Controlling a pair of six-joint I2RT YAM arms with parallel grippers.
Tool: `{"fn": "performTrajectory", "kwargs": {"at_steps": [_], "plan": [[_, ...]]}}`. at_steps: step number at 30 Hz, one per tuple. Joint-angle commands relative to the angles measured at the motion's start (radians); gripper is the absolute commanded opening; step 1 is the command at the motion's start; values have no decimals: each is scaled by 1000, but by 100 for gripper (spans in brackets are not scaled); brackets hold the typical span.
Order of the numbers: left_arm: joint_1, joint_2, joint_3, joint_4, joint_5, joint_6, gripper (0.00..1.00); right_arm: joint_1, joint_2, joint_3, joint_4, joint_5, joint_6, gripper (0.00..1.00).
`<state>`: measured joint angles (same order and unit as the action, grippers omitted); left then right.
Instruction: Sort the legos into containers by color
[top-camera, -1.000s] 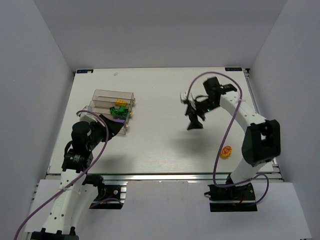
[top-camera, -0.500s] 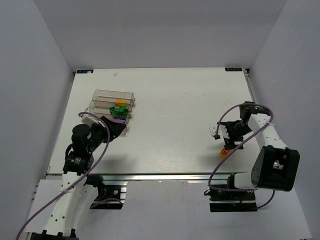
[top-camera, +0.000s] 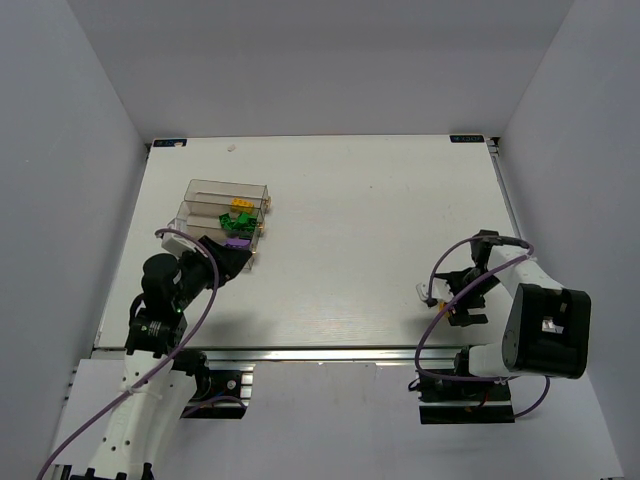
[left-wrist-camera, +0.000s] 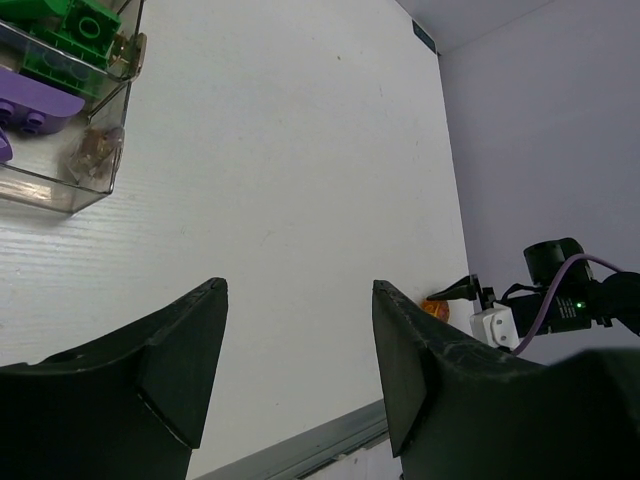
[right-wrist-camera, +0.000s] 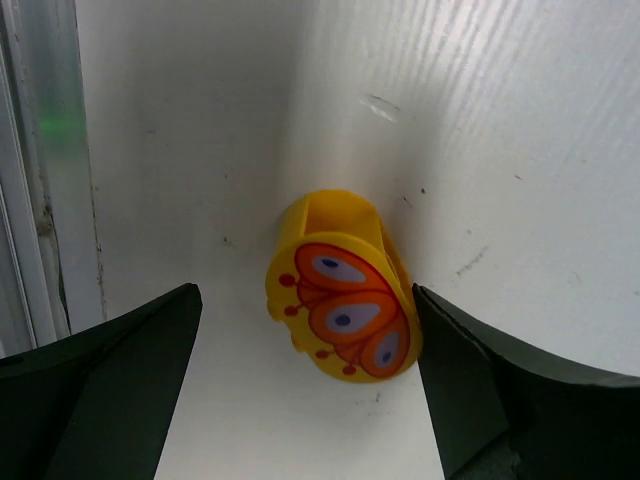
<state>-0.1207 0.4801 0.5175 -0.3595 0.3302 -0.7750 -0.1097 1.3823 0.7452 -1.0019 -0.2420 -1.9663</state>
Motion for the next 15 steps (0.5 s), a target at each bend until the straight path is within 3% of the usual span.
{"fn": "performTrajectory", "kwargs": {"at_steps": [1, 4, 7, 11, 13, 15], "plan": [[4, -5, -13, -10, 0, 3, 70, 7, -22, -36, 45, 10, -424, 89], [4, -6, -14, -10, -5, 3, 70, 10, -32, -69, 80, -20, -408, 87], [4, -8, -10, -19, -13, 0, 70, 15, -49, -55, 62, -45, -402, 76], [4, -24, -22, -15, -16, -12, 70, 16, -42, 40, 25, -82, -382, 30], [4, -31, -27, -7, -19, -23, 69, 24, -29, 89, -4, -135, -385, 21], [4, -43, -36, 5, -19, -35, 70, 54, -28, 162, -49, -259, -381, 2]]}}
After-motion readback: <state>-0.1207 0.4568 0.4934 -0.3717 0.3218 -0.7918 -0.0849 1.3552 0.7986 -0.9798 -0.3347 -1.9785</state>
